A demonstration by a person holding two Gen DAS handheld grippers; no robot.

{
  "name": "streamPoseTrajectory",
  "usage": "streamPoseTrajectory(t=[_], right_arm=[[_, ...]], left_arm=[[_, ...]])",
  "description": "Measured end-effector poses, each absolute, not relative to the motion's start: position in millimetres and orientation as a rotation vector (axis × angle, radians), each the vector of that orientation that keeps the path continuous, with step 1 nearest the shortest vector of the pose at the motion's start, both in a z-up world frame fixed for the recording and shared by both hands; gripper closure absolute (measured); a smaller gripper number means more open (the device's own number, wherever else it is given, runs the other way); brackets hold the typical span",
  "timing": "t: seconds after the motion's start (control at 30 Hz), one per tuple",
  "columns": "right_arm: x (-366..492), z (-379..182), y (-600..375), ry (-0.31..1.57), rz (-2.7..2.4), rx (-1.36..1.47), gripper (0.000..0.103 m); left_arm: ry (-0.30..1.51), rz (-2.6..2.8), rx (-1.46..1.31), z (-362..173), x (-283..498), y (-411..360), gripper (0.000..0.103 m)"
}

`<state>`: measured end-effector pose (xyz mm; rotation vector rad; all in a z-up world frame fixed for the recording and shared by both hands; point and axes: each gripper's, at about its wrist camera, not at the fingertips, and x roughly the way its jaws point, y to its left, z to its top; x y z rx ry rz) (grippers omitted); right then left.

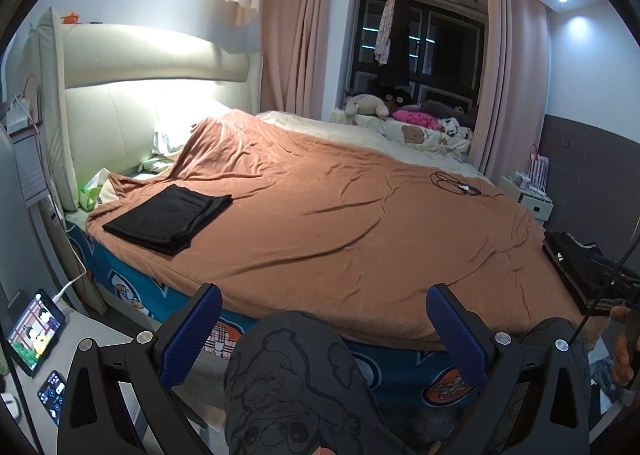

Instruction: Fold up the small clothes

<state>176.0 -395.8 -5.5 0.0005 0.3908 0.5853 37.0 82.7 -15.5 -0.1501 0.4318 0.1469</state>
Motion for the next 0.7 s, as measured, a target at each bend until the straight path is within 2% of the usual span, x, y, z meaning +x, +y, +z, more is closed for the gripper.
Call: streamPoseTrajectory(t=[0.7], right_arm=[[162,-21,-396,0.372,0.565,0.019,0.0]], left_arm=[[0.394,0.145,-0.118,-10,23,77,0.001]])
